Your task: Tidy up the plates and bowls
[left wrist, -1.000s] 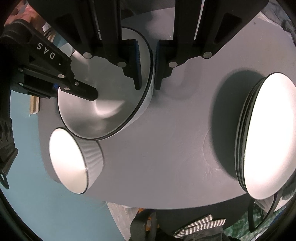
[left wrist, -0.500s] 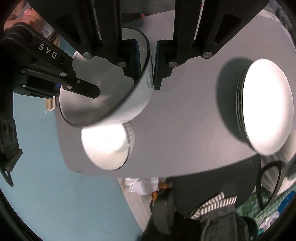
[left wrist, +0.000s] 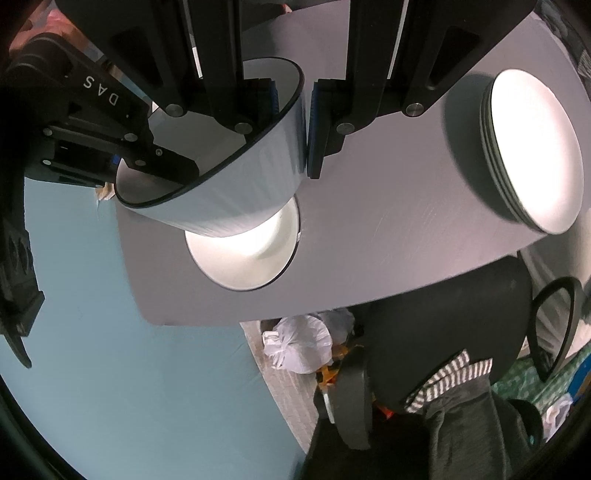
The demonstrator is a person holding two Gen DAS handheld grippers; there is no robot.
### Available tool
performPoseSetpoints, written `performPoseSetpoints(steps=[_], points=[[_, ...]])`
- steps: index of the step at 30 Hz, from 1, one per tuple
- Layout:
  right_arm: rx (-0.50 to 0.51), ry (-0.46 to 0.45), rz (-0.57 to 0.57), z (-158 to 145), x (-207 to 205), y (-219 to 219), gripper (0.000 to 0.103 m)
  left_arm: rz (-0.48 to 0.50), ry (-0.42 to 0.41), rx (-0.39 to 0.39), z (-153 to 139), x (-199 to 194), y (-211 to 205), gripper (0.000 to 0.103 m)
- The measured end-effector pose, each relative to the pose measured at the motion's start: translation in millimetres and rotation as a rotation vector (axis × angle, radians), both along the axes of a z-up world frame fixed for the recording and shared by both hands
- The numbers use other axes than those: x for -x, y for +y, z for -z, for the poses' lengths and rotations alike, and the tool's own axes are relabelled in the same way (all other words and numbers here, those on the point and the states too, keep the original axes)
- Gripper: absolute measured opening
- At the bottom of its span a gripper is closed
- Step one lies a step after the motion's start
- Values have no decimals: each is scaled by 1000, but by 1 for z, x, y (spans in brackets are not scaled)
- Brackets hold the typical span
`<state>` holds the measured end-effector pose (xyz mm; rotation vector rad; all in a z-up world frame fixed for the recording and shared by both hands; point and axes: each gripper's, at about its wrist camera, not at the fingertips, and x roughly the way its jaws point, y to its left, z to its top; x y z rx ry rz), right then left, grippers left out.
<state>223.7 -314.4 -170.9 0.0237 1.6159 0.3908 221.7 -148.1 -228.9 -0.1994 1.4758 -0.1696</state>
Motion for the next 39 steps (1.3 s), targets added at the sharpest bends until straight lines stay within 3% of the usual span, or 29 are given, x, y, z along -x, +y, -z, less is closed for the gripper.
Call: performPoseSetpoints(steps=[11,29,31,33,35,39], points=[[37,19,18,10,-40,-15,11,36,24,-38,15,-36,-21,12],[54,52,23,27,-66,-24,13,90,65,-100,26,-51,-35,13],[70,45,18,25,-66,-23,15,104,62,-118,25,-50,-36,16],[74,41,15,24,-67,-23,15,114,43,-171,22,-51,-36,39],[75,32,10,22,-68,-22,15,123,16,-221,20,-50,-33,40],[86,14,-11,20,-68,-19,15,106,42,-213,24,-50,-24,40]])
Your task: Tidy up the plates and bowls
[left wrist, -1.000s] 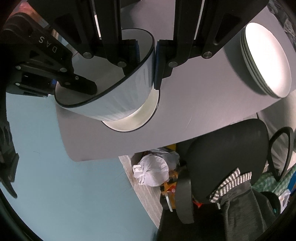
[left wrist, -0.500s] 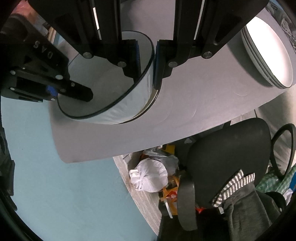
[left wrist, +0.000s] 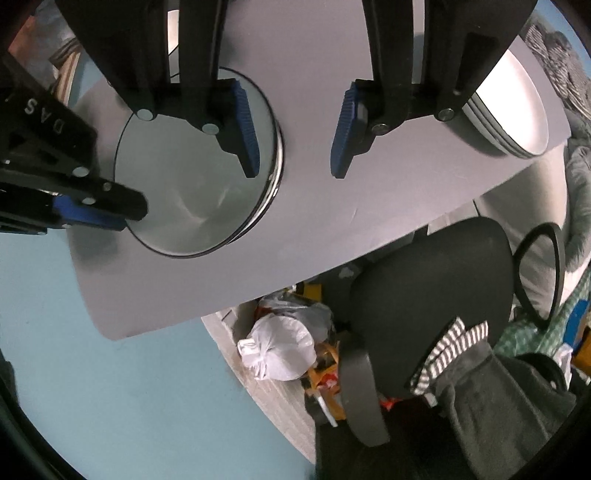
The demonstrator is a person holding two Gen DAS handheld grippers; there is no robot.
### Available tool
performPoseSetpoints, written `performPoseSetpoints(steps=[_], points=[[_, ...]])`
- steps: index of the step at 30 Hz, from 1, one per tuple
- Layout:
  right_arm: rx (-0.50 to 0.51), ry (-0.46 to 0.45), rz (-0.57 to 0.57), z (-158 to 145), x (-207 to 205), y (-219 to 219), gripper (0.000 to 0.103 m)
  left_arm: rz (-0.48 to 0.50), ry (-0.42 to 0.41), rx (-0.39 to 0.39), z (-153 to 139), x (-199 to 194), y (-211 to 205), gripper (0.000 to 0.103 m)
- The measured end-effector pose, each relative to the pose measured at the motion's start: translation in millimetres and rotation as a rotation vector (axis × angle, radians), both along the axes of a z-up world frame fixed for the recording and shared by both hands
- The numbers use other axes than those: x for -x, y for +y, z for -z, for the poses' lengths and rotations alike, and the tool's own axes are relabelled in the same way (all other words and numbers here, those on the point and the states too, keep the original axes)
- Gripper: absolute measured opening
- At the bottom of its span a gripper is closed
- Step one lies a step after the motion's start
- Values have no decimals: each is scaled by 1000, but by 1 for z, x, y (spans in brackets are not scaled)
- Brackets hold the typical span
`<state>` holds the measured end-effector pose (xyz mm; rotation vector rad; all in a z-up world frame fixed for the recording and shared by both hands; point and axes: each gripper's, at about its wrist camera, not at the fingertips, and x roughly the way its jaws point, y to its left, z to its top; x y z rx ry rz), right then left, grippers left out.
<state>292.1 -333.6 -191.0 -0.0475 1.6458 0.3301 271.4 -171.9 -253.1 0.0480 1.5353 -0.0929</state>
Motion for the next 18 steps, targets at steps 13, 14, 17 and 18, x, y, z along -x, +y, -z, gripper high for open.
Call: performPoseSetpoints(steps=[13,14,17,18], points=[[51,-150,10,-38,20,1,53,-42,-99,14,-33,19,14,60],[50,-163,12,-43,23,1,53,-45,-110,17,-39,22,15,60],[55,-200,18,-55,30,1,56,-50,-143,39,-55,30,16,61],[56,-209,21,-58,31,1,56,-50,-160,44,-62,33,17,63]])
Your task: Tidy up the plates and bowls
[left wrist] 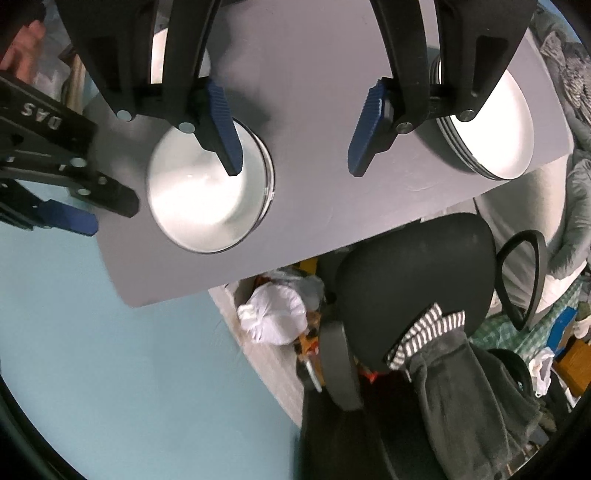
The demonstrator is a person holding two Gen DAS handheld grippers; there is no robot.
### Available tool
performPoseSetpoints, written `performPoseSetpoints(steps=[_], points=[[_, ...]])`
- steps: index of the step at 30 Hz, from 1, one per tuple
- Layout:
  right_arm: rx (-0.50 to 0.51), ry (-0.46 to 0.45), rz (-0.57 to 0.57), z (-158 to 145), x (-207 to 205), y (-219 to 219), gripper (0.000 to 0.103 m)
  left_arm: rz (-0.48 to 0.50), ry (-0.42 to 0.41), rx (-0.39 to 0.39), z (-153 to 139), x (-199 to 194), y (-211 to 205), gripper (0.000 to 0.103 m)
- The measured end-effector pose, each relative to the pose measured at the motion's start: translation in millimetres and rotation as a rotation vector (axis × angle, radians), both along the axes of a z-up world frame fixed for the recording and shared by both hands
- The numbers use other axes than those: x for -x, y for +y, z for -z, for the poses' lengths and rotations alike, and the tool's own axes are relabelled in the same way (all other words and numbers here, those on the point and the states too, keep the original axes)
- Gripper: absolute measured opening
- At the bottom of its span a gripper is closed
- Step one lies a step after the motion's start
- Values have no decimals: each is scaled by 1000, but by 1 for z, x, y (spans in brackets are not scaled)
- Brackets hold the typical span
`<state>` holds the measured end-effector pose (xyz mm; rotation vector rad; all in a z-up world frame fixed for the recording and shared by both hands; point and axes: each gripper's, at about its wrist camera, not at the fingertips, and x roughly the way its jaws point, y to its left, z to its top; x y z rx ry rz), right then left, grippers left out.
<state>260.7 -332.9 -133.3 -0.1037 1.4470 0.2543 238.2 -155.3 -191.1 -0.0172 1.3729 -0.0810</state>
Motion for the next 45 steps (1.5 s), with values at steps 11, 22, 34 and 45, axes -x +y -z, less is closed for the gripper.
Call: performPoseSetpoints(steps=[11,22,34,45], points=[[-14,-100,20,-39,22,-1,57,22,-150,-22,-51,31,7,76],[-31,-178,63,-70,50,0,67,17,-186,17,-74,63,18,81],[-40,-242,90,-99,77,-3,69,45,-225,62,-98,90,24,81],[-31,-269,148,-108,105,-17,69,127,-201,81,-92,105,11,81]])
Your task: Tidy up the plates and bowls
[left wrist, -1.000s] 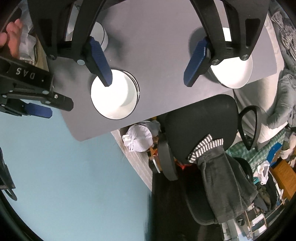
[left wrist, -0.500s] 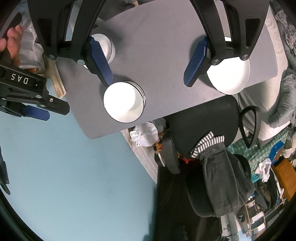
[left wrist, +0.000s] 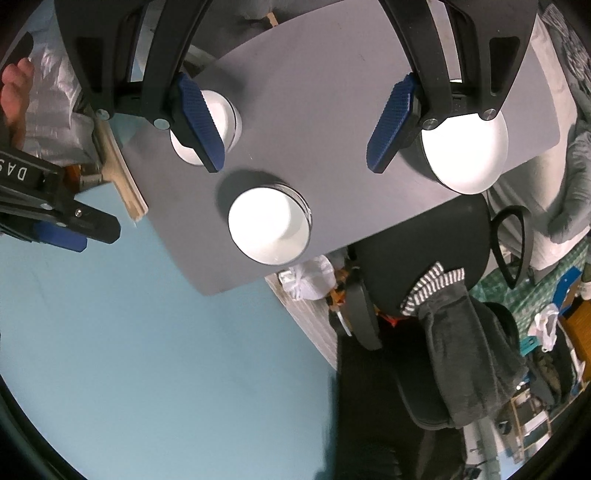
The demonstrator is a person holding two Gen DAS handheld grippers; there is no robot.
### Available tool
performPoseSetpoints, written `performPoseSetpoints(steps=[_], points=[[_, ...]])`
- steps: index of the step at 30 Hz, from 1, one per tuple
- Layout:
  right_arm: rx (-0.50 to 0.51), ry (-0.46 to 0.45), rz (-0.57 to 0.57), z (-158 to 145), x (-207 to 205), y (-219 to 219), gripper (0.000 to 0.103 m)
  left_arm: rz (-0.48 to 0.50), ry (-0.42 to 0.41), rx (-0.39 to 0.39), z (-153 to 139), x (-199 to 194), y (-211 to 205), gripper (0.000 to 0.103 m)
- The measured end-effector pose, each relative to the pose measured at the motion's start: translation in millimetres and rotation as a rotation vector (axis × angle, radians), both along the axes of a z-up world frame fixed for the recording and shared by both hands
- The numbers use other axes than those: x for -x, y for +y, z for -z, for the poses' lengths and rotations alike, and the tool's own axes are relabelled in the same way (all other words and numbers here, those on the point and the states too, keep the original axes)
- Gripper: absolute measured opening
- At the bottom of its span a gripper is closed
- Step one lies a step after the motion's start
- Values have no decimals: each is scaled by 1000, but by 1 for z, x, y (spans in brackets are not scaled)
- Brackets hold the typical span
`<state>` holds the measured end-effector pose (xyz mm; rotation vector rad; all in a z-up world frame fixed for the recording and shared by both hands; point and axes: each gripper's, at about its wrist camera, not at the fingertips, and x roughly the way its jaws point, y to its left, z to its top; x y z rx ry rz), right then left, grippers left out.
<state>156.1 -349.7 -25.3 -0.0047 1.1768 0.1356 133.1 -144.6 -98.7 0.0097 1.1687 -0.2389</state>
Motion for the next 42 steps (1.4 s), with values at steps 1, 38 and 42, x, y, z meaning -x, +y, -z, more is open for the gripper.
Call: performPoseSetpoints(steps=[1,38,42], points=[[3,2,8,0,2,-2,69,13,0,-1,0,1,-2,81],[-54,180,212,105,57,-65,69,164,214,-3,87,10,-49,81],[-24,209,213,128,57,-66,69,185,231,-18,104,9,-55,81]])
